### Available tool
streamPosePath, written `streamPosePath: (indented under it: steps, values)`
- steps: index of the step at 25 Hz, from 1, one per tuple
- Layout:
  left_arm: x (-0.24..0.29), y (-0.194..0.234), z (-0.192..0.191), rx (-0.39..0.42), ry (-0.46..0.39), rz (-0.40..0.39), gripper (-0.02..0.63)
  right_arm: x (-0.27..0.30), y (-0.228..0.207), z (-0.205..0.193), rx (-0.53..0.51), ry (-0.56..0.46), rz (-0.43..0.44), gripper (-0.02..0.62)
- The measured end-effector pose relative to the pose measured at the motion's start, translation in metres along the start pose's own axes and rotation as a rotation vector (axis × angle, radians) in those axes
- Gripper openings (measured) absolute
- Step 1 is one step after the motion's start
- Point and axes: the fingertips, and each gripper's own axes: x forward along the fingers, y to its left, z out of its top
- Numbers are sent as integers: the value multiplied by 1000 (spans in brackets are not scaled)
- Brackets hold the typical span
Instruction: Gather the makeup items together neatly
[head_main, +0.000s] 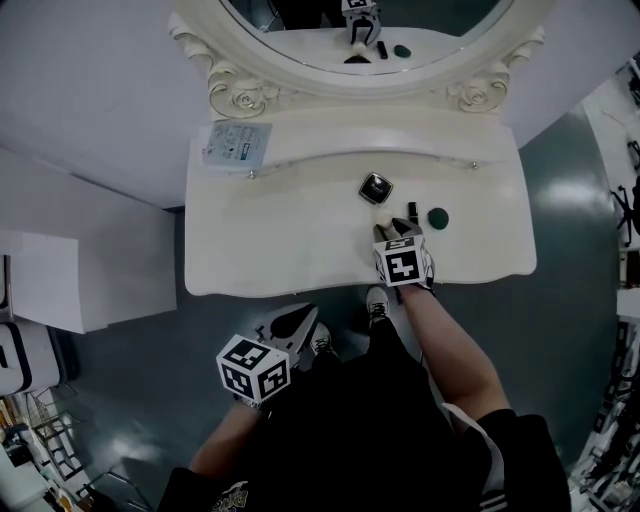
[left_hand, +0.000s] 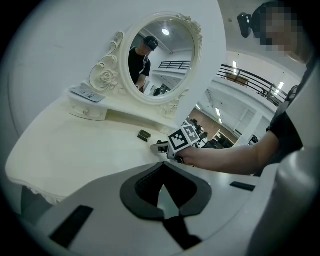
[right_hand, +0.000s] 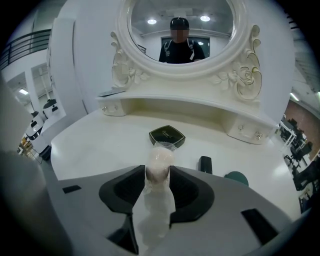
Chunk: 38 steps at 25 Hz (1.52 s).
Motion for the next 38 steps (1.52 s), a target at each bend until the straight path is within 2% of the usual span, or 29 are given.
streamPosePath:
  steps: [6, 12, 16, 18, 22, 24, 27, 33, 36, 38]
  values:
    - [0, -1, -3, -5, 3, 1, 8, -2, -1, -1, -17, -10, 20, 198]
    - [4, -3, -1, 4, 3, -9, 8, -30, -1, 11, -16, -90, 37, 242]
    - [11, -2, 8, 50, -6, -11, 8, -60, -3, 16, 28, -177, 66, 242]
    - [21, 0, 16, 108, 0, -16, 8, -74, -6, 16, 59, -212, 98, 241]
    - [55, 6, 41, 320, 35, -52, 12, -100, -8, 10, 125, -257, 183, 241]
    - [79, 11, 55, 445, 68, -68, 57, -113, -9, 6, 163, -274, 225, 241]
    - [118, 17, 69, 659, 160, -96, 135, -128, -11, 1, 215, -296, 297, 241]
    - [196, 45, 78, 1030, 370, -166, 180, -144, -20, -12, 244, -303, 407, 241]
    - [225, 52, 80, 1212, 471, -229, 198, -145, -30, -19, 259, -295, 449, 241]
    - [241, 56, 77, 1312, 539, -278, 238, -143, -38, -21, 265, -295, 469, 241]
